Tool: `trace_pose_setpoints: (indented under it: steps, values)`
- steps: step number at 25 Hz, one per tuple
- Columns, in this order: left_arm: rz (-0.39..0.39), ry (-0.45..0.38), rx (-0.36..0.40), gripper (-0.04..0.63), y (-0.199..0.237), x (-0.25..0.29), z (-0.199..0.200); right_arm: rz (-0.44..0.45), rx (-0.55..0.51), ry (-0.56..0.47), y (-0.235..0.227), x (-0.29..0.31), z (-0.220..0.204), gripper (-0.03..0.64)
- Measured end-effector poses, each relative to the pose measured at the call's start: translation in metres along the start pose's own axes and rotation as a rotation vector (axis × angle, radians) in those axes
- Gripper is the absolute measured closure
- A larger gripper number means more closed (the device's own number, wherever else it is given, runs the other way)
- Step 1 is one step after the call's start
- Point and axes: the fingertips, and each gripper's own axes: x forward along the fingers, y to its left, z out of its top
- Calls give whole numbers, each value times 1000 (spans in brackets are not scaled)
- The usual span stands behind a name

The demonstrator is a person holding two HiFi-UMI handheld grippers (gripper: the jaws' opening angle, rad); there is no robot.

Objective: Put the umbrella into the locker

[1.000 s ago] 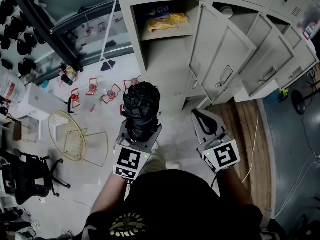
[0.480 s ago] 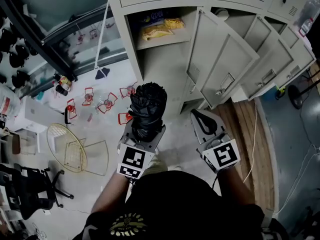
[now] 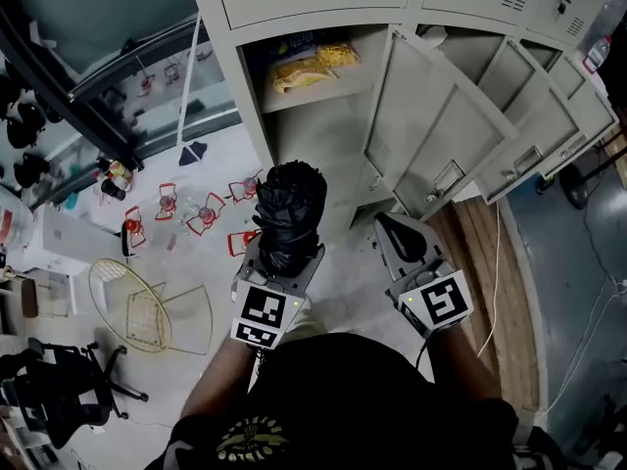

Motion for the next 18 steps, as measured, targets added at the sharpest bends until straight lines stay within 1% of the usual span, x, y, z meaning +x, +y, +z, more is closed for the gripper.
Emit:
trace_pose_setpoints:
  steps: [9, 18]
  values:
    - [-26, 26, -13, 319, 15, 22, -8, 2, 24, -1, -11, 28, 2, 588]
    - [-46, 51, -38, 319, 32, 40, -15, 4, 25, 19, -19, 51, -2, 588]
